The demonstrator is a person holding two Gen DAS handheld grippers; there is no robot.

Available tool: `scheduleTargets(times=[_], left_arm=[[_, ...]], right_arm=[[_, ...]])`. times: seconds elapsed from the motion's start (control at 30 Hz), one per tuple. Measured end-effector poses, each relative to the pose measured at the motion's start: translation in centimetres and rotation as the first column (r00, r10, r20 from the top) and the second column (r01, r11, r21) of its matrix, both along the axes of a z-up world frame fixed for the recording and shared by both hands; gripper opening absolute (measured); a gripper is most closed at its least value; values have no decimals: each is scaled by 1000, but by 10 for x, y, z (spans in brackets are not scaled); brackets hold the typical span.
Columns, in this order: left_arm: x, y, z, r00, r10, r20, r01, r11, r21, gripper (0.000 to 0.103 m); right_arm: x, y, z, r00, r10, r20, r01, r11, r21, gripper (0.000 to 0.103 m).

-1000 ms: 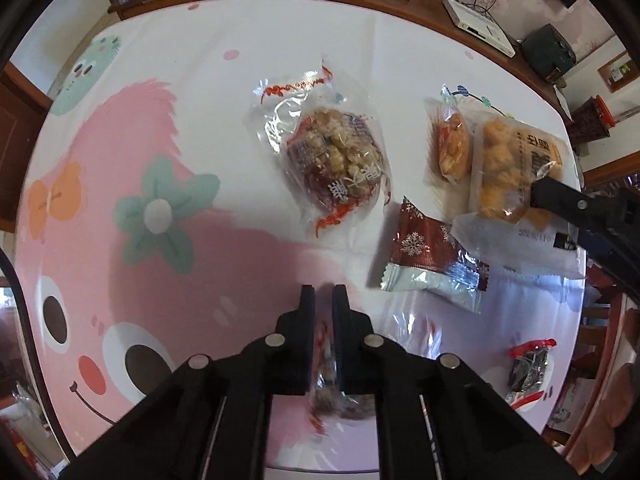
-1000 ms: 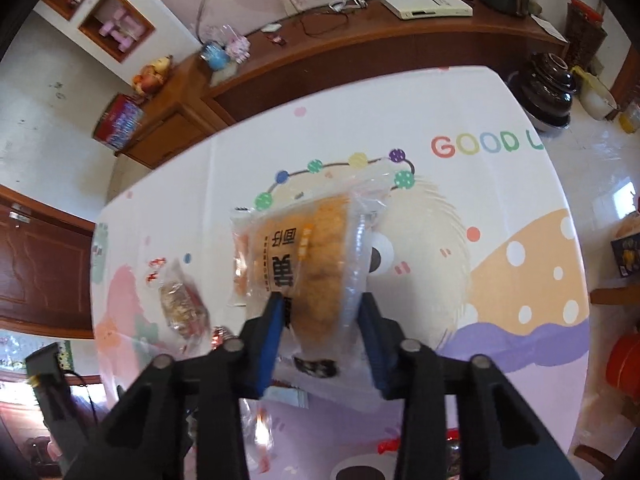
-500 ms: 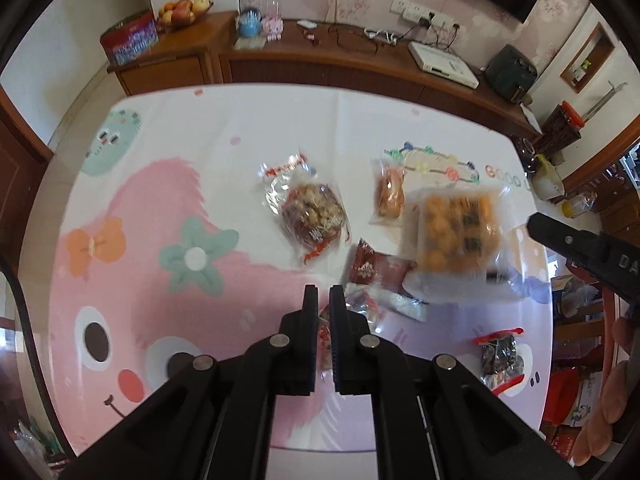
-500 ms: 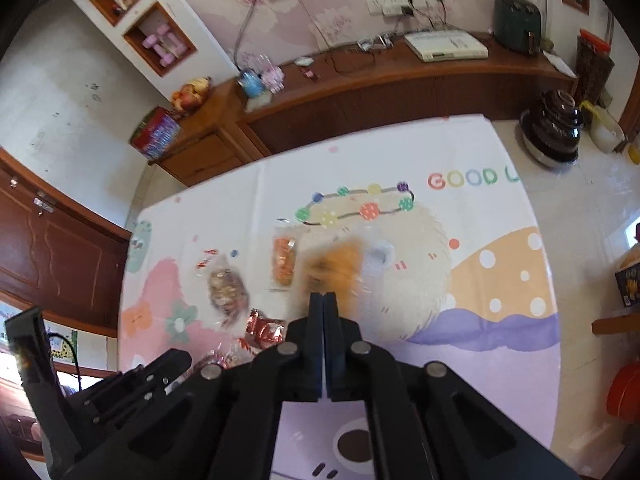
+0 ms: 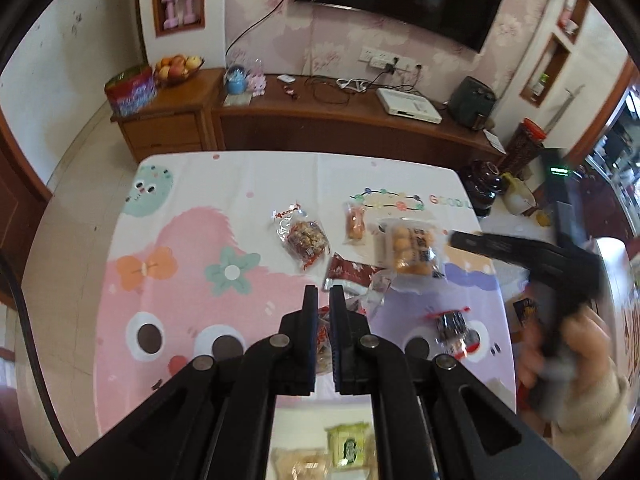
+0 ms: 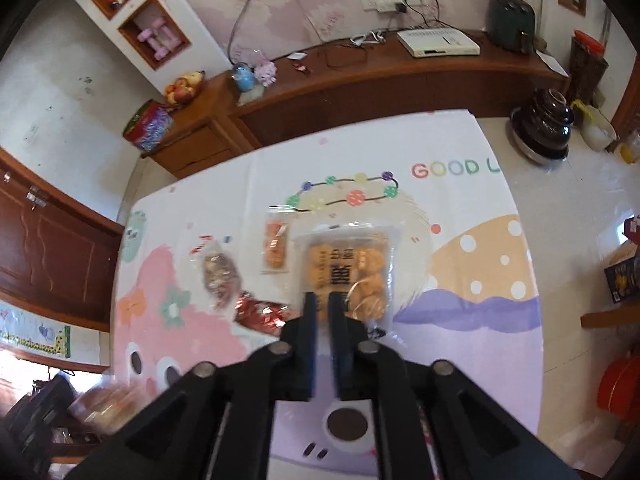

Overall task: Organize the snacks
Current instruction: 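Carry the orange-puff box with the right gripper toward the white tray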

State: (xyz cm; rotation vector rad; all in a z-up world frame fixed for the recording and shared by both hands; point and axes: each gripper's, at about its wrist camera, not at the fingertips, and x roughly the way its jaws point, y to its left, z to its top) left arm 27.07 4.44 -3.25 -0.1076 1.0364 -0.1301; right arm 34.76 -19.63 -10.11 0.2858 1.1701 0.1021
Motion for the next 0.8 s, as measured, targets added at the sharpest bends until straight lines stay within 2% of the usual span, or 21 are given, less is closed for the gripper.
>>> scheduleTargets(times=[0.03,0.07,0.13,0.27,0.47,0.53,0.7,0.77,0.8], left_arm=[[-8,2,4,1000,-10,5,10,1000,-1,3],[-15,4,8,1000,-19,6,19,1000,-1,3],[-31,6,11,999,-41,2,41,999,3,3],[-56,5,4,995,-95,-30,95,995,3,4],[-88,-2,-17,985,-158,-77,156,987,-28,4],[-95,-5,-24,981,-173,-88,170,985,-41,4],[-105,-9,-39,976,-186,-112,179,982,-65,4],[-106,-9,-42,977,-183,-113,177,982,-64,4],[-106,-8,-43,977,-180,-112,174,983,-63,4]], right_arm=[[4,-2,-8,1000,-8,-7,8,1000,10,33],[6,-1,-13,1000,-11,-14,11,1000,13,60],[11,-1,-24,1000,-19,-15,19,1000,21,83],[18,2,-40,999,-37,2,37,999,-5,95],[35,25,-66,999,1,-48,-6,995,-104,98],[41,32,-77,996,8,-88,-20,990,-137,99],[48,34,-96,988,-14,-157,-8,990,-142,98],[46,30,-90,991,-34,-128,15,989,-148,78],[44,28,-86,992,-36,-119,20,991,-133,77]])
